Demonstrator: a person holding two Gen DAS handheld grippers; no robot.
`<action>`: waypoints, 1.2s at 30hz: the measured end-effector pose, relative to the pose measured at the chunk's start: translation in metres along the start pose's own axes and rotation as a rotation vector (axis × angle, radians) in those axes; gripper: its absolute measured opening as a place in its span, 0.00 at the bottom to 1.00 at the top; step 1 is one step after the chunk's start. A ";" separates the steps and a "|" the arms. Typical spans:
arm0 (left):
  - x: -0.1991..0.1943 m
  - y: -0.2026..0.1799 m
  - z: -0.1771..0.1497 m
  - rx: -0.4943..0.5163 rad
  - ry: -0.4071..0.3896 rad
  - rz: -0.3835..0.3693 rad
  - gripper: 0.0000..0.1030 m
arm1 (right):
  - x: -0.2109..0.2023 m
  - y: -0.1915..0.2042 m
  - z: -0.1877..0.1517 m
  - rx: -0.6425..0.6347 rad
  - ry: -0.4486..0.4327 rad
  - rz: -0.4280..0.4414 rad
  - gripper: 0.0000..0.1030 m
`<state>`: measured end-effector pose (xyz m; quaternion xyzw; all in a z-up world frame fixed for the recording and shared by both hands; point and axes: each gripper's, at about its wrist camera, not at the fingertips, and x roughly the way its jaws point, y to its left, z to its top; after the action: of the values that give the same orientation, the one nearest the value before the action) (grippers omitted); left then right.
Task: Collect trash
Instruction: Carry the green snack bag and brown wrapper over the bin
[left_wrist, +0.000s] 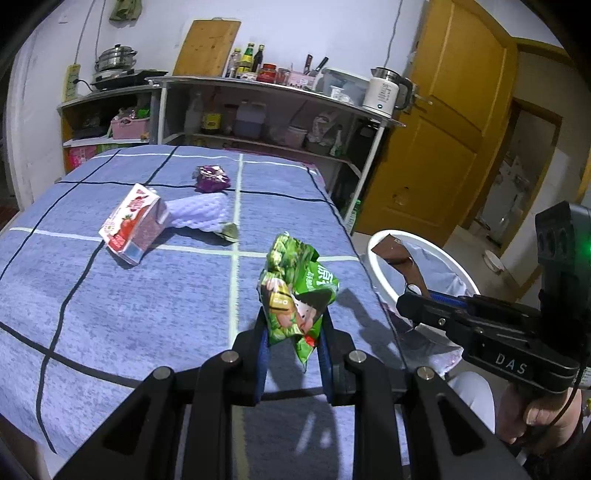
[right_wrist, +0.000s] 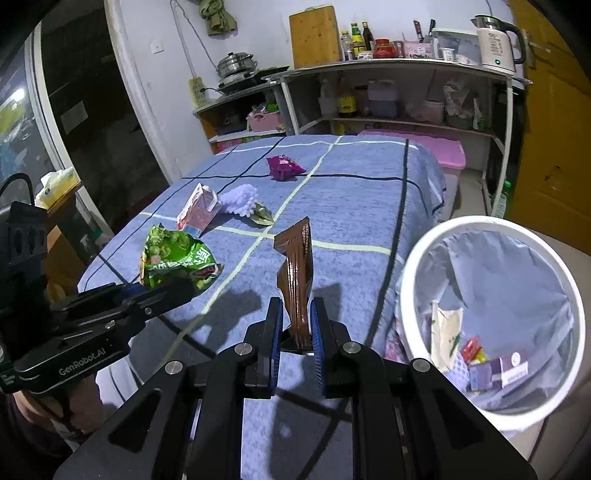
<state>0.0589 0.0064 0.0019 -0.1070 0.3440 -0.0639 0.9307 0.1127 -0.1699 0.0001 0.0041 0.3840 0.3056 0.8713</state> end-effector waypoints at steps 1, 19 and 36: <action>0.000 -0.003 0.000 0.004 0.002 -0.004 0.23 | -0.004 -0.002 -0.002 0.006 -0.005 -0.003 0.15; 0.014 -0.046 0.004 0.080 0.035 -0.060 0.23 | -0.035 -0.043 -0.019 0.097 -0.048 -0.056 0.15; 0.053 -0.089 0.020 0.150 0.073 -0.151 0.23 | -0.051 -0.098 -0.028 0.201 -0.056 -0.153 0.16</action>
<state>0.1076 -0.0870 0.0052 -0.0600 0.3628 -0.1631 0.9155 0.1194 -0.2829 -0.0095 0.0708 0.3874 0.1980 0.8976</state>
